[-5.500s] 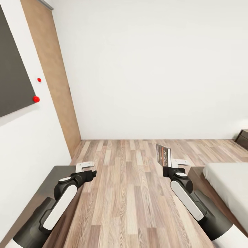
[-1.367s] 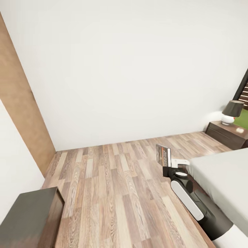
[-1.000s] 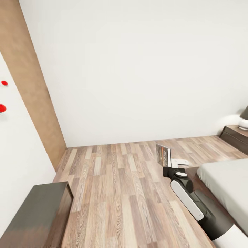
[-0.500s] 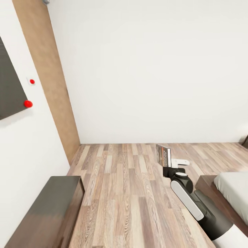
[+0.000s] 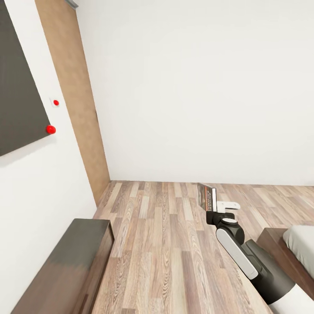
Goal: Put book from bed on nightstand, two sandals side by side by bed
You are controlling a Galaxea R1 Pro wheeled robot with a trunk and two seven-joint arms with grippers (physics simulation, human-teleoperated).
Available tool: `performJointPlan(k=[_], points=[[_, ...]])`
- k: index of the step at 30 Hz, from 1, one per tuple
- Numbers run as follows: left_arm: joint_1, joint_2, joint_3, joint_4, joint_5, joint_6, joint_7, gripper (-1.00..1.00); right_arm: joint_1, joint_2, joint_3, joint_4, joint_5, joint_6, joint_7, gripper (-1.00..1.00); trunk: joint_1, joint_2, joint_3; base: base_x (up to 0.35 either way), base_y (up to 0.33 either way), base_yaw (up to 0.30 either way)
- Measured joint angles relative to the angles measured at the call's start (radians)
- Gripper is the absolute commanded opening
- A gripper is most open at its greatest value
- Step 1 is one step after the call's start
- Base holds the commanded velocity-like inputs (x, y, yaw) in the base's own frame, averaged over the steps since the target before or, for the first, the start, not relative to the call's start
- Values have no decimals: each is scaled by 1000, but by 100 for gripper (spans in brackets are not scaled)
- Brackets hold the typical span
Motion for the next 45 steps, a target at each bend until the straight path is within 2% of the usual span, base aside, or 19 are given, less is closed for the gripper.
performJointPlan(k=[2,10,15,18,19,20,21,22,24,25,26,27,30,32,34,35,37,40,45], points=[[0,-7,1,-4,0,-1,-23,100,0,0,0,0,0,0,0,-100,0,0,0,0,0,4],[-1,-19,-6,-28,-3,-11,-229,100,0,1,0,1,-1,0,0,-100,0,0,0,28,1,1],[-33,19,-9,-32,-8,18,-284,100,0,1,0,0,-2,0,0,-100,0,0,0,254,26,0],[-98,49,-10,-32,-9,81,-290,100,0,1,1,1,-2,0,0,-100,0,0,0,316,7,0],[-156,70,-5,-31,-9,163,-289,100,0,1,1,1,-2,-1,1,-100,-1,0,0,332,1,0],[-280,89,-9,-33,-10,238,-288,100,0,0,1,1,-2,-1,1,-100,0,0,0,333,1,0],[-348,93,-11,-36,-9,257,-288,100,0,0,1,1,0,0,1,-100,0,0,0,334,1,0],[-351,96,-9,-38,-6,274,-289,100,0,0,1,0,-1,0,1,-100,-1,0,0,334,1,0],[-454,104,-10,-62,-1,363,-289,100,0,0,2,-3,-1,-1,1,-100,-1,0,0,335,0,0],[-471,107,-10,-72,0,390,-289,100,0,0,2,-4,0,0,1,-100,-1,0,0,336,0,0],[-512,114,-8,-113,0,458,-289,100,0,0,2,-3,-3,0,2,-100,-1,0,0,336,0,0],[-538,116,-9,-135,-1,479,-288,100,0,1,2,-3,-1,0,1,-100,-1,0,0,336,0,0],[-570,129,-4,-247,-1,539,-284,100,0,1,2,-3,-1,0,1,-100,-1,0,0,336,0,-39],[-586,146,2,-414,1,625,-240,100,0,1,1,-7,-3,-1,0,-100,-1,0,1,337,0,-170],[-589,150,11,-490,2,667,-210,100,0,1,1,-9,-3,0,0,-100,-1,0,1,337,0,-205],[-592,152,39,-585,3,722,-166,100,0,0,0,-10,-4,-1,0,-100,-1,0,1,337,0,-224],[-592,152,66,-657,3,756,-139,100,0,0,0,-10,-3,0,0,-100,-1,0,2,337,0,-231],[-594,151,151,-833,2,853,-98,100,0,1,0,-12,-3,0,0,-100,-1,0,3,337,0,-240],[-587,155,195,-1000,1,901,-84,100,0,1,0,-12,-1,0,0,-100,-1,0,5,337,0,-244]])
